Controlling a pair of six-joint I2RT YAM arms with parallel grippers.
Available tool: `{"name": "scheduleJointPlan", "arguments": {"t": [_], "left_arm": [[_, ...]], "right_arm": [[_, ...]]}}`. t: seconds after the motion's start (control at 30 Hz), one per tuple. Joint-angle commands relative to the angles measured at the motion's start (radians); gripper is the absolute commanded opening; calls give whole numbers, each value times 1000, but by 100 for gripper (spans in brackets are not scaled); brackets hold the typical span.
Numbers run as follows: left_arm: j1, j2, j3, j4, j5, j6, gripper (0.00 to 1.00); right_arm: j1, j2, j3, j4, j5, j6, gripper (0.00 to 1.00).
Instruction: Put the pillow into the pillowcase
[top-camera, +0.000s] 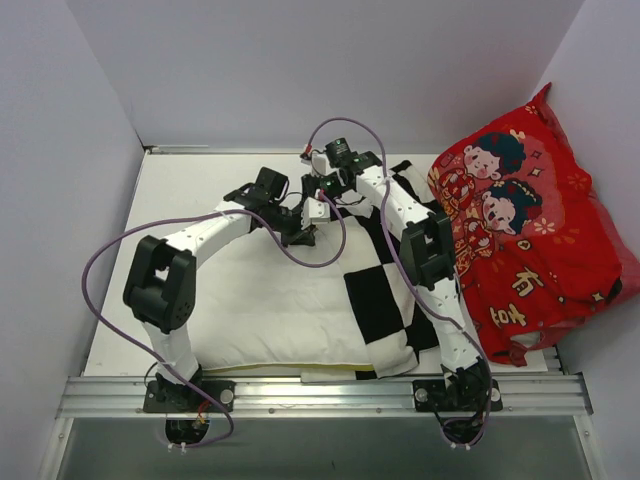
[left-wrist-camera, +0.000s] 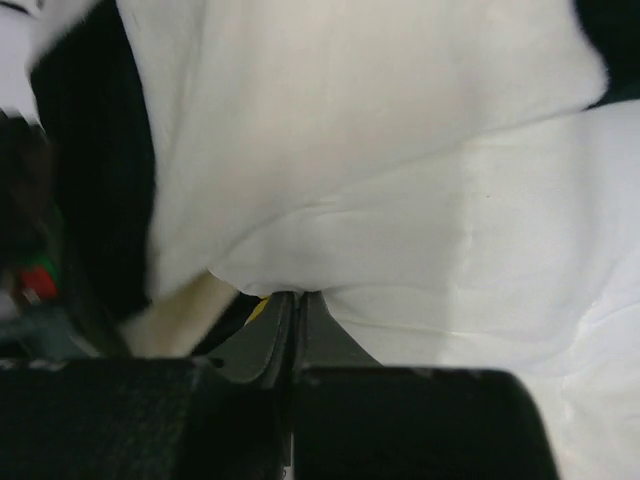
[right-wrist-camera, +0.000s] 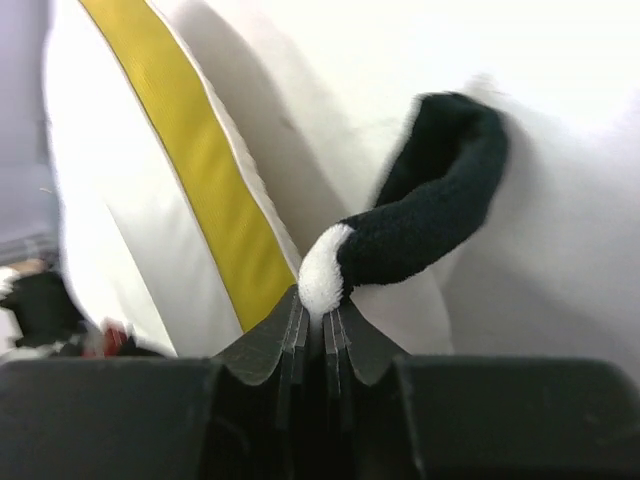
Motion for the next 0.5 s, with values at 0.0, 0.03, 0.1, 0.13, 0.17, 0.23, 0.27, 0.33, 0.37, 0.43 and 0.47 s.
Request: {"name": "scheduleJointPlan", "arguments": {"t": [0.0,0.03,0.1,0.13,0.17,0.23,0.27,0.33,0.37,0.43,0.47], "left_arm": [[-19,-138,-16,203,105,-116,0],[-4,-147,-40,218,92,-136,0],[19,-170,-72,241,77,-154,0],[32,-173,-101,247,60,-176,0],[73,-176,-114,261,56,-191,0],[124,-170,-134,282,24,-258,0],[175,-155,-148,315,7,-283,0],[231,-124,-151,341,-50,-346,0],[284,-83,-134,358,-108,-392,0],[328,-35,-108,375,-167,-438,0],[351,15,-73,391,-234,-463,0]], "right_arm": [[56,-107,32,178,-97,259,0],[54,-104,29,211,-80,283,0],[40,-81,37,250,-25,313,0],[36,-67,52,283,-3,323,0],[34,-48,73,299,15,329,0],[31,-1,167,342,52,334,0],[31,5,185,365,90,340,34],[25,-17,181,424,126,338,73],[20,-54,160,431,161,320,97],[-9,-112,111,437,193,268,100],[-22,-145,80,437,207,254,100]]}}
